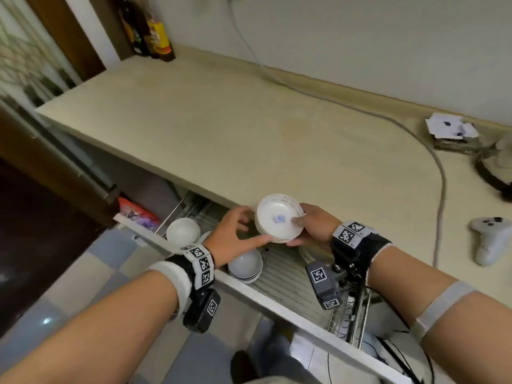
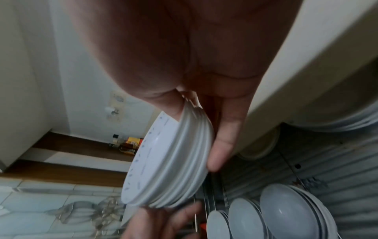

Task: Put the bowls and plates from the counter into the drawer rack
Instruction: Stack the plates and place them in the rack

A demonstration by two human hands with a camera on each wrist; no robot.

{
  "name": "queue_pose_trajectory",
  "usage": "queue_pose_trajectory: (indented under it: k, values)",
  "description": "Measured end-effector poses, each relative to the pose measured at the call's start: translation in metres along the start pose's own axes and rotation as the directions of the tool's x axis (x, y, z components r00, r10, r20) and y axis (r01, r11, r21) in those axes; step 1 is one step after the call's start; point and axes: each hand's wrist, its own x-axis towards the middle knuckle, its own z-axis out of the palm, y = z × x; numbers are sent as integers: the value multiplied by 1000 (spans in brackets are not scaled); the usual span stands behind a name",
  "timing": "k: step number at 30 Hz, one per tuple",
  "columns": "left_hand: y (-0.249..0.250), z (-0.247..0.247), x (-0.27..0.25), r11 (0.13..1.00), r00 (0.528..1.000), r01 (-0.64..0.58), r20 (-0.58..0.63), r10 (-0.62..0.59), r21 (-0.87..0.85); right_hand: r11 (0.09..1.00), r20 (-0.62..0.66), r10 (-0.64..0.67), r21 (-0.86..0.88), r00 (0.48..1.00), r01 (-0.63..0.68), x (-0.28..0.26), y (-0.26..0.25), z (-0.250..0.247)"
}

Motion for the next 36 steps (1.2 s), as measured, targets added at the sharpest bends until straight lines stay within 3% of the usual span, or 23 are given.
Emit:
queue_pose_trajectory:
  k: [4,6,8,14,19,23,29,32,36]
  values:
    - [-64,-5,-40,949,973,203,55,-222,242,996,142,94,-4,985,-94,-8,28,28]
    - [-82,1,-54,862,966,198,56,-252,466,989,207,146,-25,967,-144,-11,45,34]
    - [-91,7,-60,811,974,178,14,-224,557,977,223,212,-28,951,-211,-8,63,36]
    - [-97,27,-60,733,981,195,-138,-139,652,926,170,368,18,914,-376,26,111,27]
    - [-104,41,-61,684,975,205,-211,-76,700,877,14,467,116,884,-466,69,161,18]
    - [-109,47,-64,642,972,216,-226,-68,736,867,-45,494,-53,868,-496,116,201,6]
    - [-116,50,-65,623,969,234,-233,-84,747,859,-96,497,-84,862,-505,198,279,-4]
    - [-117,51,-65,617,970,233,-227,-90,752,849,-50,517,-99,854,-519,188,259,15]
    - [-117,51,-64,627,969,239,-228,-100,741,827,-86,531,-166,843,-538,176,246,28]
